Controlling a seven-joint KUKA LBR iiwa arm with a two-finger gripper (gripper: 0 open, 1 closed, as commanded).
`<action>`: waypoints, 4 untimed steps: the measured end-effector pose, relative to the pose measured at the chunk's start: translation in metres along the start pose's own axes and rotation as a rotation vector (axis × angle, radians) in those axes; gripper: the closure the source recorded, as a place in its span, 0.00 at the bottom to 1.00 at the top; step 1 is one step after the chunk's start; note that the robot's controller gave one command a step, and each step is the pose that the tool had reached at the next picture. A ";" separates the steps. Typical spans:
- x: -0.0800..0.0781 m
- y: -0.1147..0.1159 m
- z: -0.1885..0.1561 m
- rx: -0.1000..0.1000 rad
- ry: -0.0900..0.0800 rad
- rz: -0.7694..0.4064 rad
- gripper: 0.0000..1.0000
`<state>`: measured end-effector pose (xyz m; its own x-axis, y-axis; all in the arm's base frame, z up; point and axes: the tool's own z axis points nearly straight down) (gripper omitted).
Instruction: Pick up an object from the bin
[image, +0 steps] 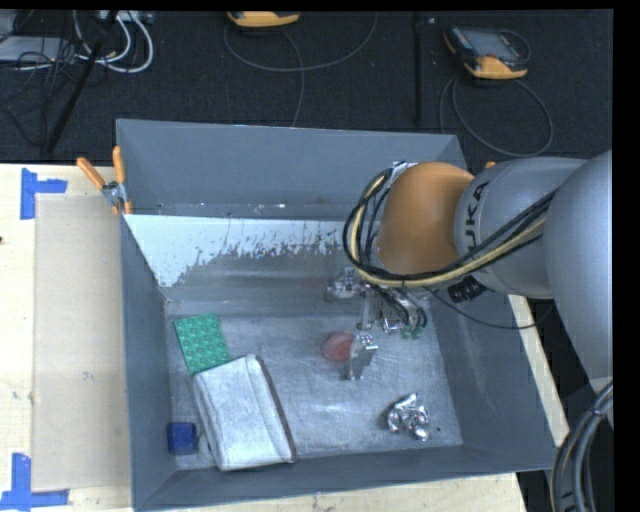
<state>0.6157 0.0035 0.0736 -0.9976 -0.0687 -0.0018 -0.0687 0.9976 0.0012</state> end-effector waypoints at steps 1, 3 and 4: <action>-0.003 -0.001 -0.005 0.001 -0.008 -0.001 1.00; 0.005 -0.002 -0.136 0.001 0.000 -0.019 0.00; 0.001 0.012 -0.008 0.001 -0.001 -0.159 0.00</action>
Offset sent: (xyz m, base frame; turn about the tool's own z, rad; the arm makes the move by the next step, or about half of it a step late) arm 0.0000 0.0000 0.0000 0.0000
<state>0.6136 0.0149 0.0814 -0.9741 -0.2259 -0.0030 -0.2259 0.9741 -0.0003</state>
